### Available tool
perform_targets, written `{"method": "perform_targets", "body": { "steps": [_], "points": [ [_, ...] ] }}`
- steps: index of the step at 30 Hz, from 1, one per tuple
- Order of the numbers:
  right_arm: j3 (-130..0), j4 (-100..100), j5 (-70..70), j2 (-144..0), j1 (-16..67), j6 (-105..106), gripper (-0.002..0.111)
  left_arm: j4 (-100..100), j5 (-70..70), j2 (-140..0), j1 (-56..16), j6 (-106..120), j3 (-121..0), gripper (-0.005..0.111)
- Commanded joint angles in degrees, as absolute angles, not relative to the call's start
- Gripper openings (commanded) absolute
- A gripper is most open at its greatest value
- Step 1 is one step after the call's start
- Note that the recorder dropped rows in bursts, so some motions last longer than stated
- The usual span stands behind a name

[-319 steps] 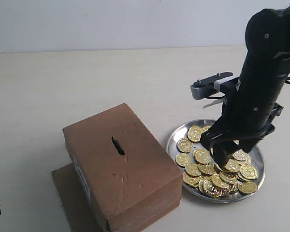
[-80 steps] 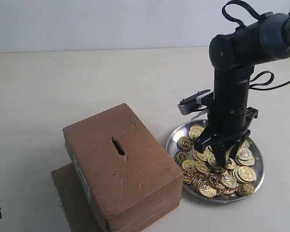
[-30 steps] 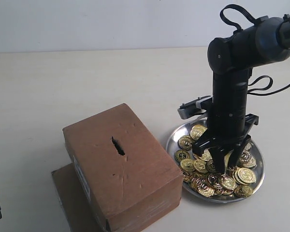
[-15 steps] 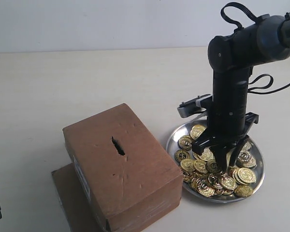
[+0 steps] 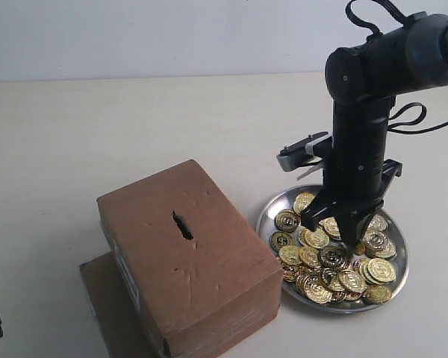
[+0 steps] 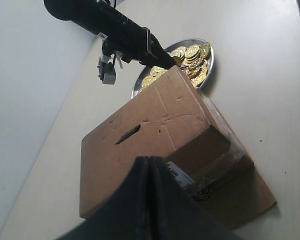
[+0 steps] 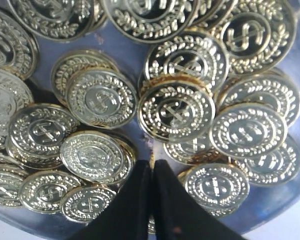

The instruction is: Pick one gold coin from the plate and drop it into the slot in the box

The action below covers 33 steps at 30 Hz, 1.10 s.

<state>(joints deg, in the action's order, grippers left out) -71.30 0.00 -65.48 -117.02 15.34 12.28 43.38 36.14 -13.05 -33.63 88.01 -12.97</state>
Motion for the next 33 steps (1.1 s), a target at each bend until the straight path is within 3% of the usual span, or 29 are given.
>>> {"method": "perform_targets", "body": {
  "steps": [1, 6, 17, 33],
  "points": [
    [-71.25, -0.97, -64.76, -114.82, 15.23, 12.29, 0.000, 43.90, 35.62, -13.35, -34.00, 88.05, -12.70, 0.000],
    [-73.21, 2.26, -66.41, -110.14, 15.23, 12.42, 0.000, 43.90, 35.62, -13.35, -34.24, 88.05, -12.70, 0.000],
    [-77.72, 33.58, -69.61, -97.71, 15.34, 24.15, 0.000, 43.90, 35.62, -12.16, -34.25, 88.05, -12.70, 0.000],
    [-77.72, 24.04, -60.71, -99.99, 33.28, 14.41, 0.000, 44.02, 35.62, -11.05, -34.25, 88.05, -12.70, 0.000]
  ]
}}
